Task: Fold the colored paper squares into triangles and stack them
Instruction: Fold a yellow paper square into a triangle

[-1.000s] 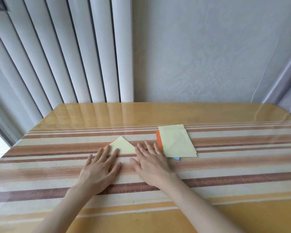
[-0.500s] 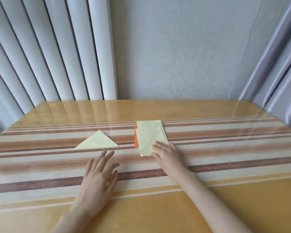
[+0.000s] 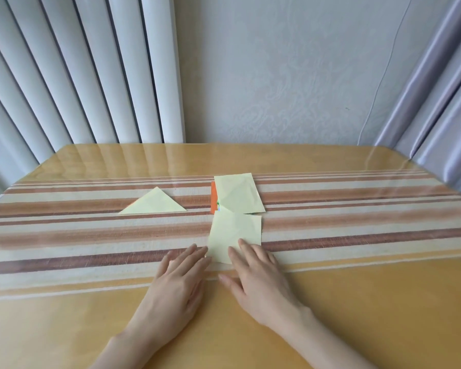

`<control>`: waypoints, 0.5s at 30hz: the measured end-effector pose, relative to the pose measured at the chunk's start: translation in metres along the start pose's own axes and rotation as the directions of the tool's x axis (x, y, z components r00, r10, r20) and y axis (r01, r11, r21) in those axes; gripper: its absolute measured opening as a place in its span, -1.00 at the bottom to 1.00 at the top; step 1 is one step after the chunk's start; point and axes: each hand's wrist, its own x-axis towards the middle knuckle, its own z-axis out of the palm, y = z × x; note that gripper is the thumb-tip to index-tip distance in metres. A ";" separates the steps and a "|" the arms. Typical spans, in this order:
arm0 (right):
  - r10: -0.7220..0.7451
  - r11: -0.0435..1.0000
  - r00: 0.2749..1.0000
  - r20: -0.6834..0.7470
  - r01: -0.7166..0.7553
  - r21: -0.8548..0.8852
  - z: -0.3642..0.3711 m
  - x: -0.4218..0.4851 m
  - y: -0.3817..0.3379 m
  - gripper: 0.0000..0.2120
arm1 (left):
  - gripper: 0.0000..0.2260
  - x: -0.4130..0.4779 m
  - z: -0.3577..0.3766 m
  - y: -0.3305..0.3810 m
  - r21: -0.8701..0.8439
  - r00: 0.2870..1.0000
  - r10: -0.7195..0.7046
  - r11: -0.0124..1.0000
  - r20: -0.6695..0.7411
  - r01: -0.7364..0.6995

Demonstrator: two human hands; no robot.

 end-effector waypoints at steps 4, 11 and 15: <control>-0.005 1.000 0.995 -0.099 0.005 -0.004 -0.001 -0.032 -0.014 -0.52 | -0.59 -0.019 0.000 0.016 -0.020 0.995 -0.020 1.000 0.098 0.022; -0.144 0.987 0.983 -0.117 0.151 0.051 0.009 -0.075 -0.022 -0.53 | -0.51 -0.056 -0.011 0.025 -0.022 0.995 -0.021 0.999 0.094 0.024; -0.197 0.970 0.971 -0.133 0.213 0.114 0.012 -0.089 -0.023 -0.51 | -0.59 -0.066 -0.016 0.031 0.002 0.996 -0.086 0.996 0.030 0.086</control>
